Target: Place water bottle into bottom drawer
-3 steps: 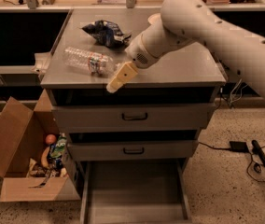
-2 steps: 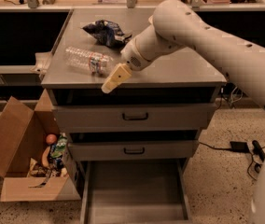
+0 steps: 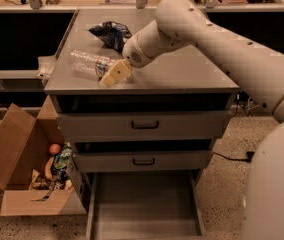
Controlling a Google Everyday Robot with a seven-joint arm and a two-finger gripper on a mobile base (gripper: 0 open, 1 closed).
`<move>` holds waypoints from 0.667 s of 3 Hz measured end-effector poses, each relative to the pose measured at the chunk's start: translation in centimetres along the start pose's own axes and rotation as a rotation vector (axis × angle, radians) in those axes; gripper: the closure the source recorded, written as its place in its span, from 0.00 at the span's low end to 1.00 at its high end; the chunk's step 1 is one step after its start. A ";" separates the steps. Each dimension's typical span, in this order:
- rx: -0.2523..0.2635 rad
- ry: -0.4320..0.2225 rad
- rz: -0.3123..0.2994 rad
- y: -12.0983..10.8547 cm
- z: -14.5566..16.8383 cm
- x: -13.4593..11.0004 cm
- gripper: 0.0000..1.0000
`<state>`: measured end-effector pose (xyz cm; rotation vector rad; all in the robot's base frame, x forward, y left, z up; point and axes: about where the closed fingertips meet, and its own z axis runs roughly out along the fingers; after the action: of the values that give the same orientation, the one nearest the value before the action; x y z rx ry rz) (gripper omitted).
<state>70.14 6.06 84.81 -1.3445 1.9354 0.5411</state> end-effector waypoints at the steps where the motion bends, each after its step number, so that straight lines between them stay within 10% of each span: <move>1: -0.004 0.002 0.014 -0.2 0.8 -0.8 0.00; 2: -0.016 0.007 0.019 0.1 1.6 -1.5 0.16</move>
Offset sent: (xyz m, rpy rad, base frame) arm 0.0082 0.0305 0.0040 0.0004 0.0332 -0.0023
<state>70.84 8.17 84.85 -1.3409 1.9550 0.5623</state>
